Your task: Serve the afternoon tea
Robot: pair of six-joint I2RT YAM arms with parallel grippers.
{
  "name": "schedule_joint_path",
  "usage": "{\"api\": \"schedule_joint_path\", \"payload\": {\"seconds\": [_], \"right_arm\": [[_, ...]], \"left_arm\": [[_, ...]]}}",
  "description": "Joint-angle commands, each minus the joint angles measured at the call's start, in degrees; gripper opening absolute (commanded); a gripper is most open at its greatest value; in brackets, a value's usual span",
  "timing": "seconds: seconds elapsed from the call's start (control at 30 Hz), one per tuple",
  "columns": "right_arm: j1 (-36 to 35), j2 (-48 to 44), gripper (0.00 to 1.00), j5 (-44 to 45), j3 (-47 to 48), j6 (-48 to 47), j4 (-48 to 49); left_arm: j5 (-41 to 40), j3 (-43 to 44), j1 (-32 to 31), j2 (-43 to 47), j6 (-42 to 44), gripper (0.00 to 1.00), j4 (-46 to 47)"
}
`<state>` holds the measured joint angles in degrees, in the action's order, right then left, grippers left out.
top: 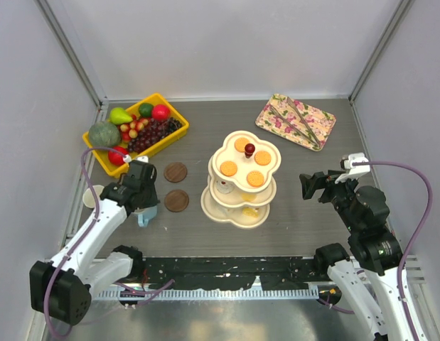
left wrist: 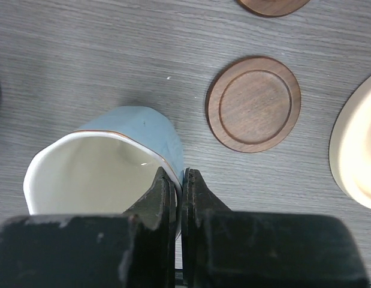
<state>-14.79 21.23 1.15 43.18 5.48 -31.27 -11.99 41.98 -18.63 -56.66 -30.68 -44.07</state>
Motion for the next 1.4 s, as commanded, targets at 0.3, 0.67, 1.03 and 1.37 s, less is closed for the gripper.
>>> {"api": "schedule_joint_path", "payload": {"seconds": [0.3,0.67,1.03,1.37], "right_arm": [[-0.1,-1.8,0.93,0.3,0.2,-0.7,3.0],[-0.2,-3.6,0.93,0.9,-0.5,-1.2,3.1],[-0.3,-5.5,0.94,2.3,-1.7,-1.7,3.6],[-0.4,-6.1,0.94,2.7,-1.7,-1.8,3.7]], "left_arm": [[13.6,13.8,-0.1,-2.1,27.3,0.00,6.4],[23.5,28.4,-0.1,-19.4,49.4,0.00,1.5],[24.5,29.0,-0.8,-25.8,52.8,0.00,10.2],[20.7,28.5,-1.7,-30.4,53.9,0.00,13.4]]}}
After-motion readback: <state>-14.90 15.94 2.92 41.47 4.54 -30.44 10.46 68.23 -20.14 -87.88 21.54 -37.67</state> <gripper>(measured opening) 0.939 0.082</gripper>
